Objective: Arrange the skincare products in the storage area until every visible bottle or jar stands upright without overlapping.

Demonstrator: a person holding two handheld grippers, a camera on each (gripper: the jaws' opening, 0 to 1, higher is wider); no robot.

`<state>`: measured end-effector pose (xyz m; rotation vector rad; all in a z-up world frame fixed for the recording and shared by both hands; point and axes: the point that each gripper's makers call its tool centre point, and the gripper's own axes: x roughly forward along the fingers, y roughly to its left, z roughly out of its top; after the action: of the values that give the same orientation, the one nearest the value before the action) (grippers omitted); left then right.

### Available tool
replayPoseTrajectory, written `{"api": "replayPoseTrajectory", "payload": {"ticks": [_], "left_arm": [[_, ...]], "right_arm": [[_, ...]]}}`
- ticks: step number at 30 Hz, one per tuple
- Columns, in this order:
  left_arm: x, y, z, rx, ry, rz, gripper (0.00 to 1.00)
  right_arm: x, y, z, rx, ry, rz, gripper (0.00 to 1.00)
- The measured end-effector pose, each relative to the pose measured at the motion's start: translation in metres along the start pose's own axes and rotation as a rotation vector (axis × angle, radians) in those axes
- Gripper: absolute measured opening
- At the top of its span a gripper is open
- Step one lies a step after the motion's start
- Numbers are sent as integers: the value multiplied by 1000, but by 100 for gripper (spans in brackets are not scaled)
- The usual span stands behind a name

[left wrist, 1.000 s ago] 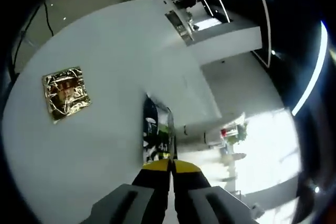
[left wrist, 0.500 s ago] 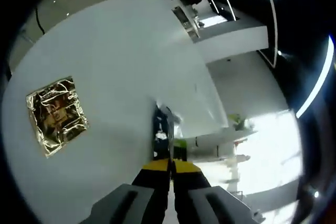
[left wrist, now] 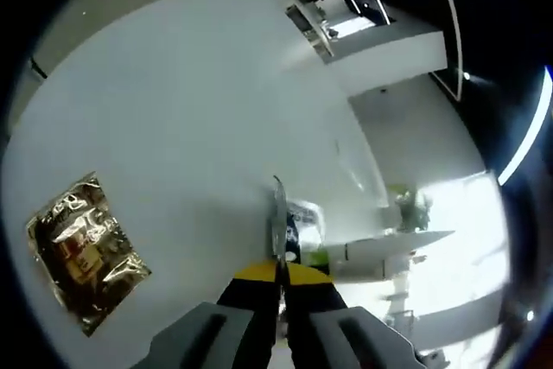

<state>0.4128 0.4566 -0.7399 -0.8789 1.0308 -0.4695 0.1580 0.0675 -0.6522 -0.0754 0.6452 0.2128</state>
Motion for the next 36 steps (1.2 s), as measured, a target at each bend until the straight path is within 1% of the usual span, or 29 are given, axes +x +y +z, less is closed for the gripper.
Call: {"api": "replayPoseTrajectory", "payload": {"ticks": [3, 5, 10, 11, 12, 14, 15, 16, 17, 19, 20, 22, 27, 29, 32, 36], "left_arm": [[4, 10, 3, -2, 18, 37, 1], [8, 16, 4, -11, 34, 49, 1], [12, 19, 11, 0, 22, 64, 1], [12, 23, 12, -6, 20, 89, 1], [12, 23, 12, -5, 23, 95, 1], [13, 30, 13, -1, 38, 125, 1], [12, 35, 12, 12, 46, 153, 1], [12, 33, 12, 17, 44, 139, 1], [11, 33, 12, -14, 50, 146, 1], [11, 33, 13, -33, 41, 145, 2], [11, 32, 11, -62, 45, 142, 3], [9, 28, 8, -61, 46, 139, 3], [9, 28, 10, -78, 60, 147, 6], [7, 29, 11, -62, 61, 171, 6], [8, 33, 14, -63, 62, 178, 8], [6, 30, 11, -70, 72, 183, 11]], "right_arm": [[-1, 1, 1, -2, 4, -6, 70], [0, -3, -1, -5, 8, -13, 70], [2, -6, -4, -4, 21, -16, 70], [1, -7, -5, -7, 24, -15, 70], [2, -7, -5, -7, 25, -15, 70], [3, -9, -7, -8, 30, -15, 70], [3, -9, -7, -9, 31, -15, 70], [3, -10, -8, -8, 31, -14, 70], [4, -10, -9, -9, 30, -15, 69], [4, -11, -9, -11, 32, -16, 69], [4, -12, -10, -14, 34, -19, 69], [5, -14, -11, -13, 37, -21, 69], [4, -15, -11, -13, 32, -22, 69], [5, -13, -12, -22, 38, -11, 68], [4, -11, -12, -26, 34, -5, 68], [5, -13, -11, -26, 29, -9, 68]]}}
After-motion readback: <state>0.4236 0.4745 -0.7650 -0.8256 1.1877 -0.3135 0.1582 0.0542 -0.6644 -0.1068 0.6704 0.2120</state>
